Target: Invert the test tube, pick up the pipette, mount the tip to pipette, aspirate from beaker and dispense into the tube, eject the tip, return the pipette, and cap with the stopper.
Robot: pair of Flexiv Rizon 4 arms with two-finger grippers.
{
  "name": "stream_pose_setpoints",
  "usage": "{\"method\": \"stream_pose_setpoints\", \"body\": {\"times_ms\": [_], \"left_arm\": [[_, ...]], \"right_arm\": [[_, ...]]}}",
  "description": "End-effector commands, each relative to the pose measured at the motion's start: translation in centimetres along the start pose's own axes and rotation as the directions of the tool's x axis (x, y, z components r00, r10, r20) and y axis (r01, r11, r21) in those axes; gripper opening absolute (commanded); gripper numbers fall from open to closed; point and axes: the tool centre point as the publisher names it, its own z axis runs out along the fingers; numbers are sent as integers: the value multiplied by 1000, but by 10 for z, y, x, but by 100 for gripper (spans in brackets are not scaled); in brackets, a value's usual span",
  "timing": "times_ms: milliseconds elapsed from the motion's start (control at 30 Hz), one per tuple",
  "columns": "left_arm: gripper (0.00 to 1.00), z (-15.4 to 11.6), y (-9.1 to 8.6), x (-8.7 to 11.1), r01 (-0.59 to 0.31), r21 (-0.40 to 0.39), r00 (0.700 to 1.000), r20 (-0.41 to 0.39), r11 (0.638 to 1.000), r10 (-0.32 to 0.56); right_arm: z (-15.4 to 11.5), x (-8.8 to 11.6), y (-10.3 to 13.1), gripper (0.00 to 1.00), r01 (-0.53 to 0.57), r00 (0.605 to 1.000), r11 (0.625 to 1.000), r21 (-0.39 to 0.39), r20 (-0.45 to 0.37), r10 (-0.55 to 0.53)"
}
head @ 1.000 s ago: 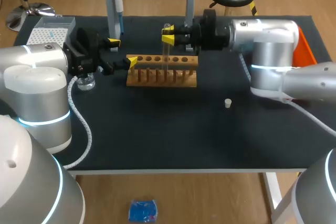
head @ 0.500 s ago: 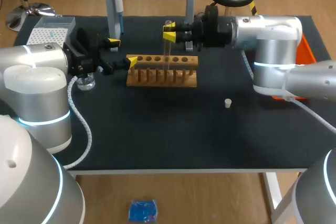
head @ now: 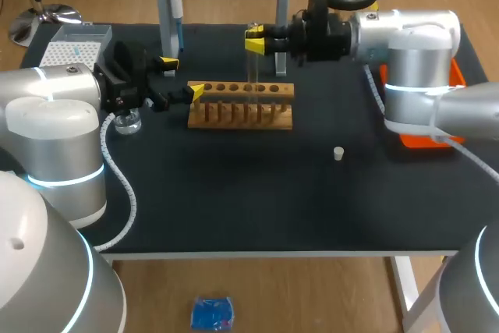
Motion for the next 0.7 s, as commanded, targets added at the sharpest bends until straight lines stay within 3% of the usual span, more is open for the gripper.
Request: {"method": "stream_pose_setpoints", "body": {"times_ms": [33, 467, 500, 567, 600, 667, 700], "left_arm": [[100, 1, 2, 1, -1, 7, 1000, 5, 1000, 1], [100, 1, 2, 1, -1, 7, 1000, 5, 1000, 1], [100, 1, 2, 1, -1, 7, 1000, 5, 1000, 1], [100, 1, 2, 1, -1, 7, 1000, 5, 1000, 1], [100, 1, 2, 1, -1, 7, 1000, 5, 1000, 1], [100, 1, 2, 1, -1, 7, 1000, 5, 1000, 1], [100, 1, 2, 1, -1, 7, 1000, 5, 1000, 1]], "right_arm": [[-4, 6, 4, 0, -1, 1000, 1000, 9, 9, 1], [-4, 6, 4, 0, -1, 1000, 1000, 9, 9, 1], [-6, 3, 3, 0, -54, 999, 997, 47, -6, 54], [-5, -7, 0, 0, -176, 984, 979, 101, 55, 171], [-5, -10, 1, 0, -272, 962, 953, 132, 45, 268], [-4, -18, 2, 0, -393, 919, 901, 184, 112, 377], [-4, -22, 3, 0, -494, 869, 845, 203, 121, 479]]}}
